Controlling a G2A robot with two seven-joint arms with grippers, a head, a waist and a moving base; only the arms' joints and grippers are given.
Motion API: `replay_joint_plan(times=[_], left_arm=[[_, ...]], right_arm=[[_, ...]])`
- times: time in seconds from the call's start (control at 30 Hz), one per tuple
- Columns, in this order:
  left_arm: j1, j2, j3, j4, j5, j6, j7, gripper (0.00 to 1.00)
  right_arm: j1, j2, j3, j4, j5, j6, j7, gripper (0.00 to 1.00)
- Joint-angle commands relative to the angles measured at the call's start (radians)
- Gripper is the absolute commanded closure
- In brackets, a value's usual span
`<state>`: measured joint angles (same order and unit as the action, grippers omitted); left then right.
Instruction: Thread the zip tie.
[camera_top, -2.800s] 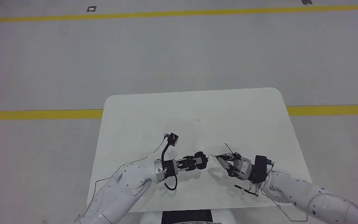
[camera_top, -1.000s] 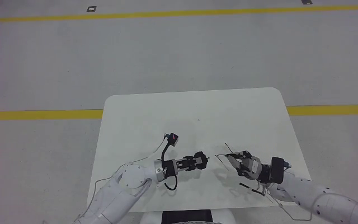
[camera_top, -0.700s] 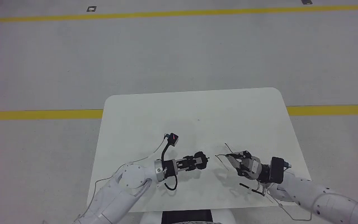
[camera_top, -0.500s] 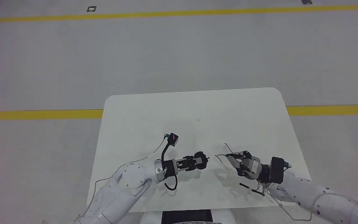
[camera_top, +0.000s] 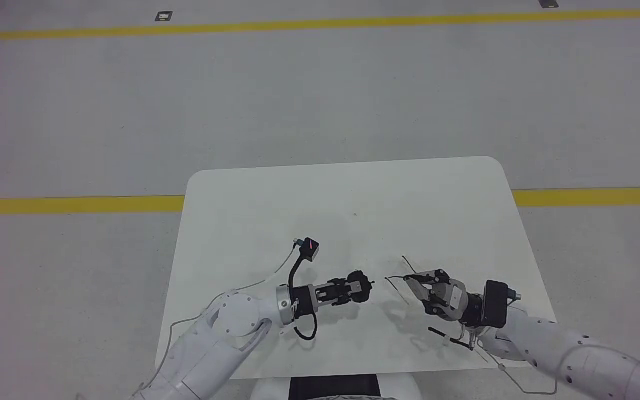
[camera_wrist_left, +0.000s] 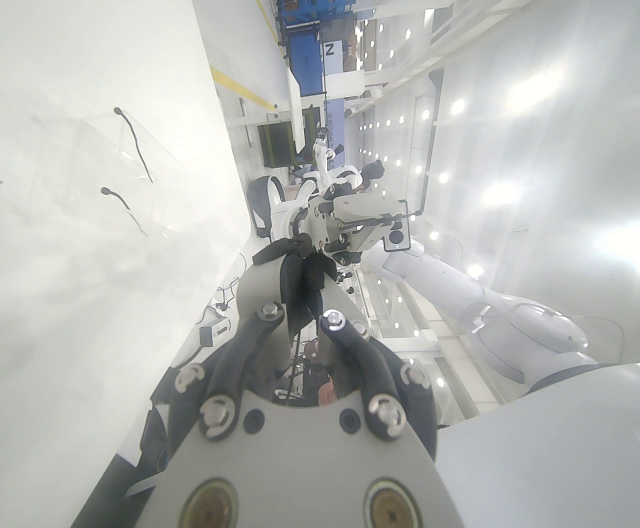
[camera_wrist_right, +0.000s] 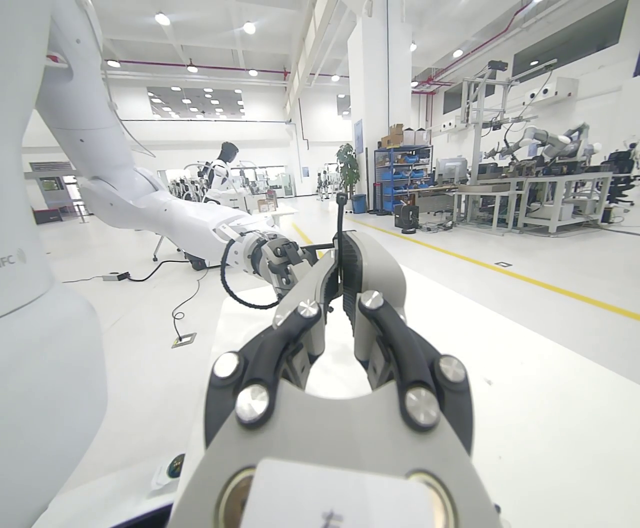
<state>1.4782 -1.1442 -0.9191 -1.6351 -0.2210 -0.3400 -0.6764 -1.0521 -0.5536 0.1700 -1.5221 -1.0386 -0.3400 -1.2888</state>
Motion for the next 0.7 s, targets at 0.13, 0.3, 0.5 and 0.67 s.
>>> replay_joint_plan(times=[0.13,0.3,0.5,0.67], left_arm=[[0.0,0.0,0.0,0.0,0.0,0.0,0.0,1.0],[0.0,0.0,0.0,0.0,0.0,0.0,0.0,1.0],[-0.006,0.004,0.001,-0.022,-0.051,0.005,-0.045,1.0],[-0.007,0.02,-0.03,-0.034,-0.132,0.0,-0.161,1.0]], right_arm=[[0.0,0.0,0.0,0.0,0.0,0.0,0.0,1.0],[0.0,0.0,0.0,0.0,0.0,0.0,0.0,1.0],[0.0,0.0,0.0,0.0,0.0,0.0,0.0,1.0],[0.0,0.0,0.0,0.0,0.0,0.0,0.0,1.0]])
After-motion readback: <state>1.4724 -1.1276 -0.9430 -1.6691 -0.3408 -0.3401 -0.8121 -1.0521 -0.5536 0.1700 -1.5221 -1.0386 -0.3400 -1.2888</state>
